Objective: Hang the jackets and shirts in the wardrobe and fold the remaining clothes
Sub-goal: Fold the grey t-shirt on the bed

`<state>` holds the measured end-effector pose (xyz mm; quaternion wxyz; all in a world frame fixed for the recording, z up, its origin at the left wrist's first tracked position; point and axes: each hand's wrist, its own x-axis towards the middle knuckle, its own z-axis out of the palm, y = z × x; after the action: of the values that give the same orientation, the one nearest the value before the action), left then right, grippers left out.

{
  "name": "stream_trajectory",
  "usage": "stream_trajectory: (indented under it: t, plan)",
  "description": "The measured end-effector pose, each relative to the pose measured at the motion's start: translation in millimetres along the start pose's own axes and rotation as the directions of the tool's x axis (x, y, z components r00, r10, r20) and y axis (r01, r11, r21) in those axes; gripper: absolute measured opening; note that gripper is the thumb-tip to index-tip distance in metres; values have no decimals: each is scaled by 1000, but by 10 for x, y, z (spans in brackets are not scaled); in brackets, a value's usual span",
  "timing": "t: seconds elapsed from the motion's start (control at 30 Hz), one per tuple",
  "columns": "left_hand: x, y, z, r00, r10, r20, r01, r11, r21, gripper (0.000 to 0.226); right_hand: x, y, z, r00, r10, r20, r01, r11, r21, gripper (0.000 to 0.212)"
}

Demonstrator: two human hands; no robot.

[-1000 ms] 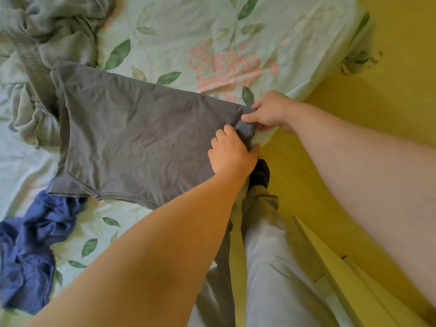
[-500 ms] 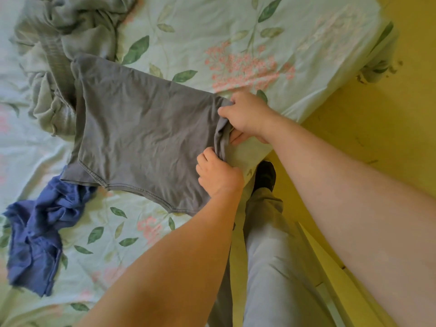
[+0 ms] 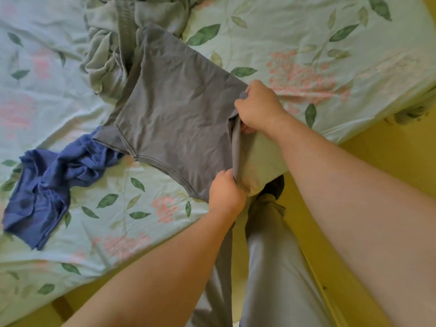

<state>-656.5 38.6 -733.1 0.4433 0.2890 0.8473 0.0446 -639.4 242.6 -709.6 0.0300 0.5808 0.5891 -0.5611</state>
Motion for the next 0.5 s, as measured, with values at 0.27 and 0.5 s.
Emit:
stream_trajectory:
  t: [0.27,0.5]
  plan:
    - [-355,530,-17,977,159,144,-193,945,265,33,-604,375,-869,824,501,-265,-442,861,251,29]
    - [-947,835,254,908,269,321,-353,903,243,23,-1080,762,-1303,537,754,-378,-269,578,770,51]
